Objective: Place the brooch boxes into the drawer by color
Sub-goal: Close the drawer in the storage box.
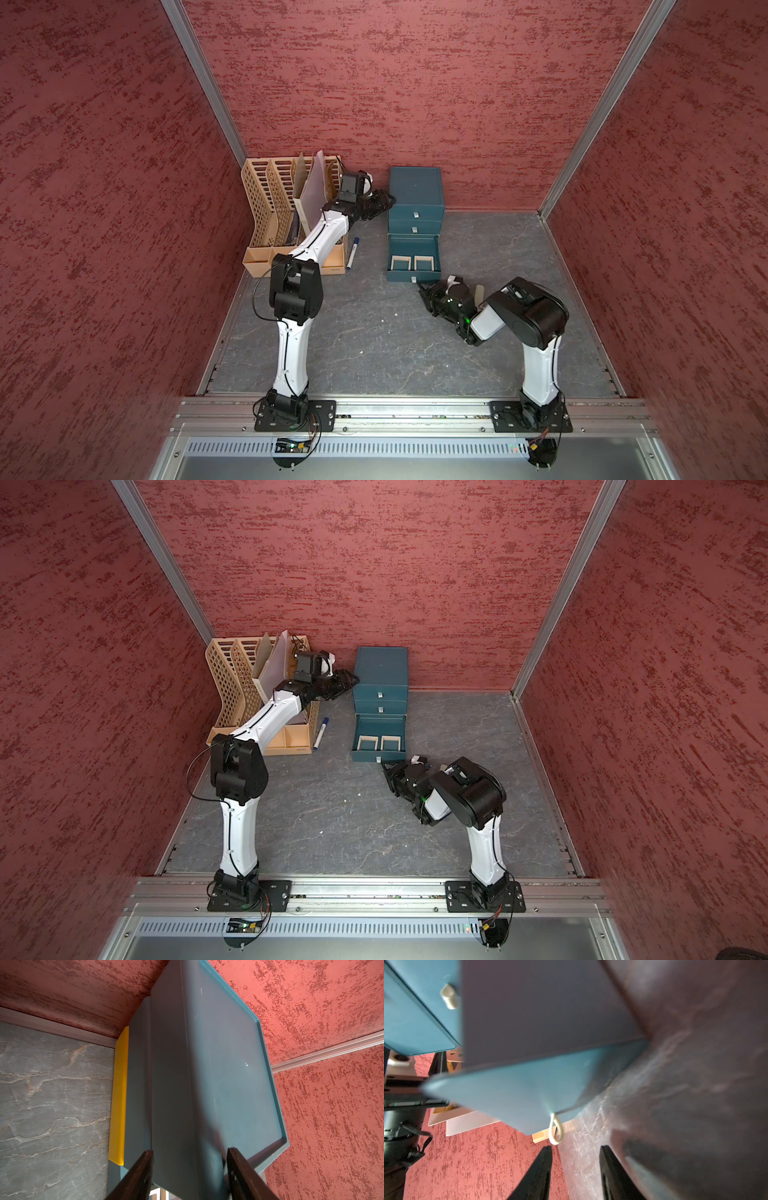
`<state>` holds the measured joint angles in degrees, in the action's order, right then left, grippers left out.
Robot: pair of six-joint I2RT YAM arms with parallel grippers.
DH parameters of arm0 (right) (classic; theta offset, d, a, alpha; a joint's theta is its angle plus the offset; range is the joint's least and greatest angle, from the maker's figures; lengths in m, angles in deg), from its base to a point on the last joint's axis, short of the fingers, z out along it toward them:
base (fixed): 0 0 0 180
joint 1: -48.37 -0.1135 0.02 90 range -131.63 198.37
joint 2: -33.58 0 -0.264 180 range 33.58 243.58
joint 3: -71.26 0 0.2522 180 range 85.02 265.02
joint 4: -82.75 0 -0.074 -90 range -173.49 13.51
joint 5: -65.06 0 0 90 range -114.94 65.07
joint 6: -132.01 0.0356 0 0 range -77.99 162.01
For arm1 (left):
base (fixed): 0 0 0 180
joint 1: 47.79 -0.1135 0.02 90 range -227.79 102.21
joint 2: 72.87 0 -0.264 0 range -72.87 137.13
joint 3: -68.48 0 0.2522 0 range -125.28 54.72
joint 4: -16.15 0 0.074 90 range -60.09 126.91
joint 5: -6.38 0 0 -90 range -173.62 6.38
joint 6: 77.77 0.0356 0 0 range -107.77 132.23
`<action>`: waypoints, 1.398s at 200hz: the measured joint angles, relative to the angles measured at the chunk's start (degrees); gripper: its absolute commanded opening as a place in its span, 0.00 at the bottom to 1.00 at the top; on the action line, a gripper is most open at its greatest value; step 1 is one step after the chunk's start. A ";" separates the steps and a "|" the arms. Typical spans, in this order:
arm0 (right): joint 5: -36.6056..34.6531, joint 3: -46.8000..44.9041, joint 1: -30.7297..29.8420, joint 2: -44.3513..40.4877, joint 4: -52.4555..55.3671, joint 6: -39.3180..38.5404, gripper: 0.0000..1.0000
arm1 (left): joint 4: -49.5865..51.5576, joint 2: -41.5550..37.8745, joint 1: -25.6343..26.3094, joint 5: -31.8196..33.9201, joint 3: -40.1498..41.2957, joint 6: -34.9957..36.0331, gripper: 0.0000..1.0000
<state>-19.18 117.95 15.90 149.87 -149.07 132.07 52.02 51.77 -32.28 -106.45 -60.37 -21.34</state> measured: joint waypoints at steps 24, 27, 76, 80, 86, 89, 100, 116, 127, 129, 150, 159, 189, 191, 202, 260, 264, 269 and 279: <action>-0.59 0.74 -0.02 0.94 -1.29 0.90 0.41 | 0.09 0.00 0.07 0.02 -0.04 0.00 0.59; -0.63 0.94 -0.02 0.96 -1.40 1.07 0.41 | 0.11 0.00 0.07 0.04 -0.04 0.00 0.59; -0.90 3.65 -0.28 1.31 -2.54 1.92 0.37 | 0.20 0.00 0.07 0.20 -0.09 0.00 0.59; -0.92 3.80 -0.28 1.42 -2.54 2.01 0.37 | 0.20 0.00 0.11 0.22 -0.09 0.00 0.59; -0.92 4.11 -0.33 1.70 -2.54 2.14 0.37 | 0.20 0.00 0.11 0.24 -0.09 0.00 0.59; -0.92 4.24 -0.33 1.86 -2.54 2.25 0.37 | 0.20 0.00 0.13 0.24 -0.09 0.00 0.59; -0.92 4.70 -0.33 2.36 -2.45 2.51 0.36 | 0.20 0.00 0.22 0.37 -0.09 0.00 0.59; -0.90 5.11 -0.33 2.86 -2.23 2.78 0.34 | 0.22 0.00 0.26 0.44 -0.11 -0.02 0.59; -0.90 5.18 -0.33 2.93 -2.12 3.04 0.30 | 0.22 0.00 0.26 0.44 -0.11 0.00 0.59; -0.90 5.18 -0.33 2.93 -2.10 3.04 0.29 | 0.22 0.00 0.26 0.44 -0.11 0.00 0.59; -0.92 5.42 -0.33 2.93 -1.75 3.32 0.20 | 0.24 0.00 0.26 0.46 -0.13 0.00 0.59; -0.94 5.62 -0.33 2.93 -1.60 3.58 0.14 | 0.35 0.00 0.26 0.46 -0.22 0.00 0.59; -1.14 5.90 -0.37 2.93 -0.81 4.09 0.00 | 0.66 0.00 0.28 0.63 -0.39 0.00 0.59; -1.14 5.90 -0.37 2.93 -0.81 4.11 0.00 | 0.68 0.00 0.28 0.66 -0.42 0.00 0.59; -1.31 5.90 -0.42 2.93 -0.79 4.13 0.00 | 0.74 0.00 0.31 0.68 -0.42 0.00 0.59; -2.99 6.36 -0.48 2.97 -0.68 5.11 0.00 | 0.83 0.00 0.33 0.70 -0.42 0.00 0.59; -3.13 6.51 -0.48 2.97 -0.55 5.16 0.00 | 0.83 0.00 0.33 0.70 -0.42 0.00 0.59; -3.32 6.75 -0.48 2.97 -0.48 5.27 0.00 | 0.83 0.00 0.33 0.70 -0.42 0.00 0.59; -3.63 7.30 -0.48 2.97 -0.24 5.38 0.00 | 0.83 0.00 0.33 0.70 -0.42 0.00 0.59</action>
<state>-22.80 125.25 15.42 152.85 -149.32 137.45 52.85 51.77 -31.95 -105.75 -60.79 -21.34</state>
